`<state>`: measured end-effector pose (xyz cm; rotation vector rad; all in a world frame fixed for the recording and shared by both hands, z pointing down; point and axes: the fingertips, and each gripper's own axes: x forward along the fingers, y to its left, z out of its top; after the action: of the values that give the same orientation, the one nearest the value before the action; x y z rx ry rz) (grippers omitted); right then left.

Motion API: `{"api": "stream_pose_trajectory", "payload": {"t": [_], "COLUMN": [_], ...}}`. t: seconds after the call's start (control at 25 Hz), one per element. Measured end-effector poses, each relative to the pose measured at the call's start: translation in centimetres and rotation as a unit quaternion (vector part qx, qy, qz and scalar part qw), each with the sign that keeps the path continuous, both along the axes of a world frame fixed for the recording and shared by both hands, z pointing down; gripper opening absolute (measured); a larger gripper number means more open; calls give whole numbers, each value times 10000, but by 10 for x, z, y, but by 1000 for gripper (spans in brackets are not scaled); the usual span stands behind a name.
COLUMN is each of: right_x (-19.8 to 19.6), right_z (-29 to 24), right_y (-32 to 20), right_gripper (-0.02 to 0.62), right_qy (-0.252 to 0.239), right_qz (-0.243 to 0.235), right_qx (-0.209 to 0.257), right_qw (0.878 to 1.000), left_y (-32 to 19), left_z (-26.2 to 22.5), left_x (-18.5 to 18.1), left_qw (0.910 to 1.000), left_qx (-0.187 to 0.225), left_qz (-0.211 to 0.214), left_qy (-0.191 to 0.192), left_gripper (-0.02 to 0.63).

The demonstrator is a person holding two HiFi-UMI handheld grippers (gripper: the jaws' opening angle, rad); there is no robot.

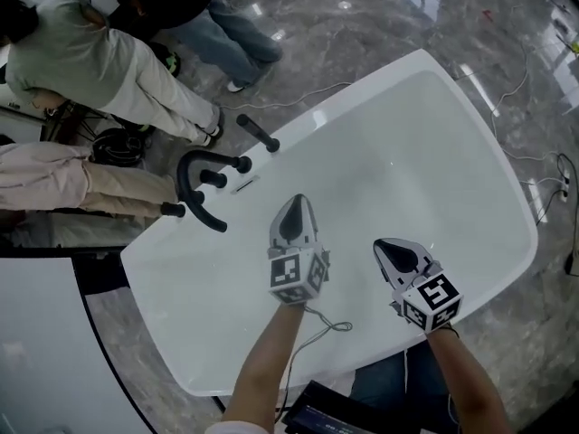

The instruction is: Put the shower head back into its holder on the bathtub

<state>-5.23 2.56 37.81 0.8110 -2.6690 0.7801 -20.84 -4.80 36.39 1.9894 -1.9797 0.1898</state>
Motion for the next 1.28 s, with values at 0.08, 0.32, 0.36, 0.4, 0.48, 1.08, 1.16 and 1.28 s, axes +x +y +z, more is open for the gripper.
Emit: {"api": "stream_pose_trajectory", "payload": {"t": [0.08, 0.32, 0.36, 0.4, 0.48, 1.08, 1.16, 1.28], "right_x": [3, -6, -6, -7, -5, -12, -14, -16], "right_z": [-12, -65, -77, -90, -114, -243, -253, -268], "right_y": [0, -18, -20, -21, -25, 4, 7, 9], "right_gripper": [8, 8, 8, 8, 8, 6, 8, 6], "right_qy": [-115, -446, -468, -473, -431, -445, -465, -514], "right_qz": [-5, -207, -260, -319, -427, -930, -997, -1048], "right_qx": [10, 278, 355, 445, 638, 1492, 1587, 1712], "right_qw": [9999, 9984, 9979, 9974, 9961, 9834, 9812, 9783], "left_y": [17, 54, 59, 65, 76, 127, 132, 137], "left_z": [-3, -44, -58, -73, -105, -236, -244, -256], "left_x": [10, 27, 30, 33, 38, 78, 75, 71], "left_qw": [9995, 9935, 9925, 9914, 9886, 9792, 9770, 9747], "left_qx": [-231, -163, -54, 64, 271, 536, 598, 718], "left_qz": [-136, -1056, -1179, -1284, -1476, -1916, -2021, -2094], "left_qy": [147, 389, 322, 237, 112, -405, -327, -310], "left_gripper": [3, 3, 3, 3, 3, 3, 3, 3]}}
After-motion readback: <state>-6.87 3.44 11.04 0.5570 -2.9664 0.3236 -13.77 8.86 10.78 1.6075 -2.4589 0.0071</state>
